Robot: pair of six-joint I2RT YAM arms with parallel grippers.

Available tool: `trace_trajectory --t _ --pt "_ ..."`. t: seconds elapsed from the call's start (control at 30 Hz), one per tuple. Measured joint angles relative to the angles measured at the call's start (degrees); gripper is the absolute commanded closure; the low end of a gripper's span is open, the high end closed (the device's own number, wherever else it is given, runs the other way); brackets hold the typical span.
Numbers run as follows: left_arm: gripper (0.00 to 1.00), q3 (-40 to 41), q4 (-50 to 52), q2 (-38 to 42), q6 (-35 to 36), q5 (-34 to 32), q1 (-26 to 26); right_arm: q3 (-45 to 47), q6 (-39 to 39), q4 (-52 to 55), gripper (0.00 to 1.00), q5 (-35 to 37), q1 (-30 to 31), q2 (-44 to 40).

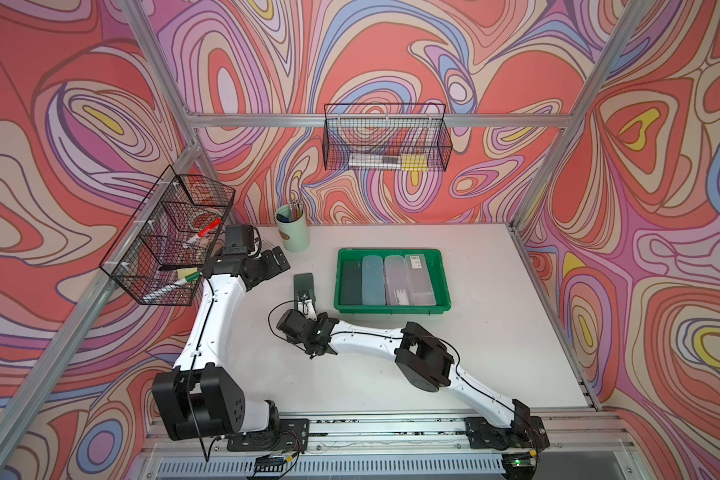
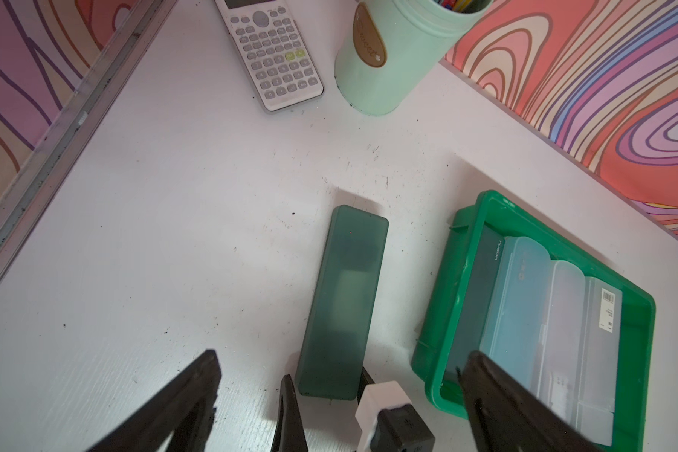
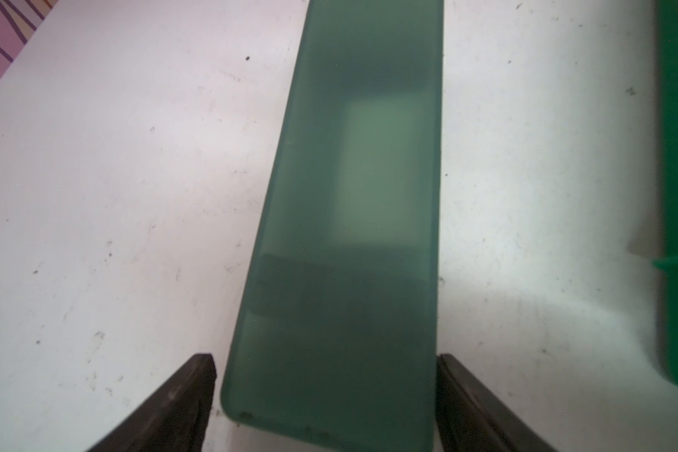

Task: Put the pencil case into the storage box
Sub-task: Pick up the pencil case from the center of the board.

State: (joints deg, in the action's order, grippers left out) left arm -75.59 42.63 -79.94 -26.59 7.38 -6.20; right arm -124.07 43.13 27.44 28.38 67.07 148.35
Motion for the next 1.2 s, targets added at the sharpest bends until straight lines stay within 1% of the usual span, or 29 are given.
trace_trajectory --t 0.33,0.47,0.67,0.73,0.77,0.8,0.83,0.87,1.07,1.2 --pt "0.01 0.35 0.00 1.79 -0.42 -0.04 0.00 0.04 0.55 -0.48 0.28 2.40 0.15 0.63" --pt "0.01 0.35 0.02 1.90 -0.39 -0.13 0.00 5.38 0.17 -4.04 0.29 3.50 0.46 -1.90" --pt "0.01 0.68 0.04 1.95 -0.48 -0.26 0.00 14.97 -0.87 -7.69 0.31 2.64 0.48 -7.37" --pt "0.01 1.20 0.09 2.14 -0.74 -0.26 0.00 17.75 -1.60 -8.85 0.30 1.86 0.46 -8.94" --pt "0.01 1.46 0.07 2.27 -0.87 -0.24 0.00 18.64 -2.03 -9.16 0.26 1.42 0.42 -9.53" --pt "0.01 1.64 0.07 2.43 -1.05 -0.24 0.00 19.08 -2.36 -9.31 0.19 0.98 0.39 -9.86" --pt "0.01 1.86 0.09 2.67 -1.16 -0.22 0.00 19.21 -3.06 -9.27 0.16 0.13 0.31 -9.94" --pt "0.01 1.86 0.20 2.86 -1.29 -0.15 0.00 19.19 -3.48 -9.31 0.15 -0.24 0.20 -9.94" --pt "0.01 1.86 0.17 3.43 -1.75 -0.02 0.00 17.66 -4.00 -7.32 0.13 -2.49 -0.09 -9.86" --pt "0.01 1.86 0.17 3.43 -1.77 -0.02 0.00 12.81 -4.00 -3.50 0.15 -2.51 -0.20 -7.48"
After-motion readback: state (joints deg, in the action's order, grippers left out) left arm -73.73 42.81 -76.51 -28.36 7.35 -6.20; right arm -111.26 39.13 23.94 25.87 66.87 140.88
